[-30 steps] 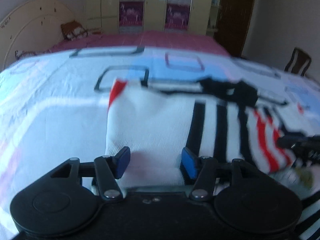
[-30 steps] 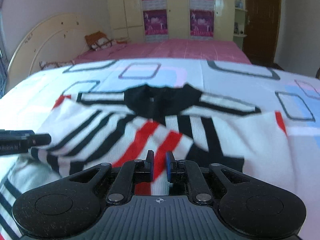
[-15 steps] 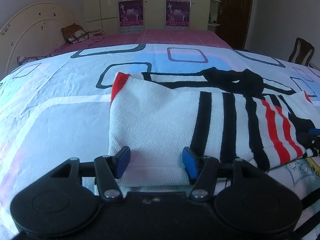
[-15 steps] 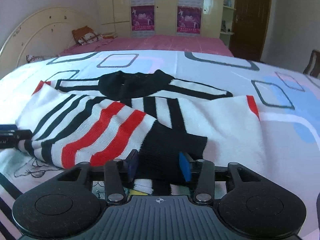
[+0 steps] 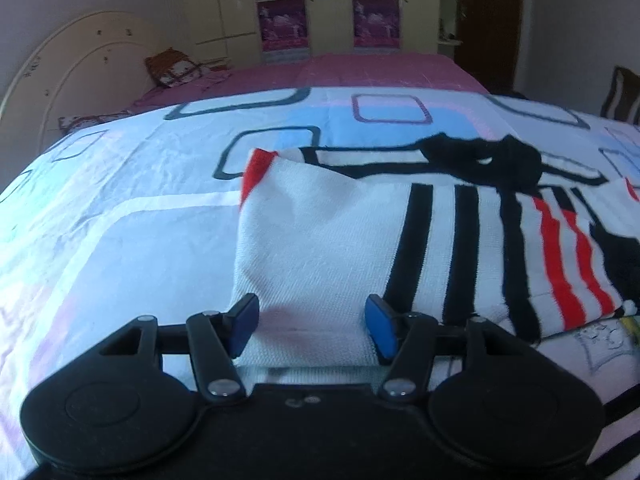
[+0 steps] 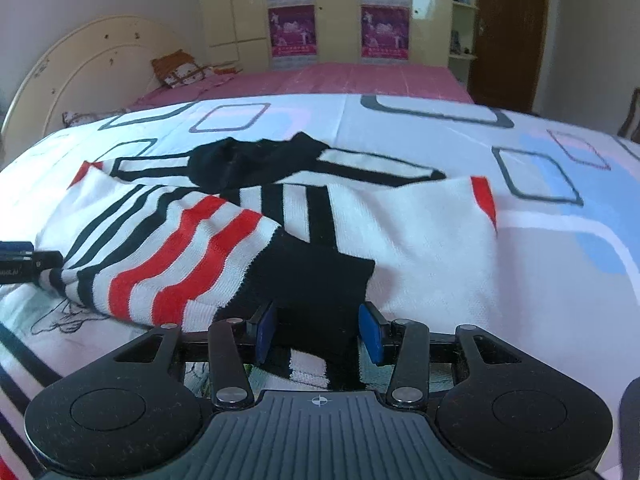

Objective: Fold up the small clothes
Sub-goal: 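Fold the collar half of the sweater over the hem half with both tools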

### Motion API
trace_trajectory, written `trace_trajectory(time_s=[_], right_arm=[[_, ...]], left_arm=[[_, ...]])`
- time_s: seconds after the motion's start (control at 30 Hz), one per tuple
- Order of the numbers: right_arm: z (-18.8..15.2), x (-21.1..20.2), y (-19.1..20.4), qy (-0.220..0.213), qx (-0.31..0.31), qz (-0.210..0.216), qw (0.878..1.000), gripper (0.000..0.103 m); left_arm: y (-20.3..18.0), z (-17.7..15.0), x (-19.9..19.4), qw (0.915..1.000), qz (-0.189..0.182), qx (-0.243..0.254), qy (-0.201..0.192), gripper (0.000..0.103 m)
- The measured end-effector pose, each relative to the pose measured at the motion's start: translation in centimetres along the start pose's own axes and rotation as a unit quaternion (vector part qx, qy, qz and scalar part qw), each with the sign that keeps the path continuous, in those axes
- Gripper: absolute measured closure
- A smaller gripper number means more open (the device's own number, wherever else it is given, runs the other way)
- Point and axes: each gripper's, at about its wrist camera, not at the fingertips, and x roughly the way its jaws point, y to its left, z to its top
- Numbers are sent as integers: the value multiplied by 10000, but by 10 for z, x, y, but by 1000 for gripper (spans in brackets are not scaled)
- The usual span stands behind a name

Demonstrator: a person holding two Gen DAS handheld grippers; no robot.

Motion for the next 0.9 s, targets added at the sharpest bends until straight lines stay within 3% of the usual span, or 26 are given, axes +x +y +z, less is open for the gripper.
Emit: trace_trajectory(time_s=[0.27,0.43,0.63,0.9], right_arm=[[-11,-34,1,-75,32,576,9983,59],[-24,-57,12,-75,-34,733,9973,59],[-46,-91,23,-128,117,707,9973,59],[-91,-141,44,-80,296,371,9988,58]], left_arm=[[-4,-19,-51,9995,-53,-297,-31,42],[-9,-32,-77,9998,-42,-205,-31,42],[-9,-46,-106,9996,-218,-126,-86,40],[2,-81,-137,9980,-629,43,-98,37]])
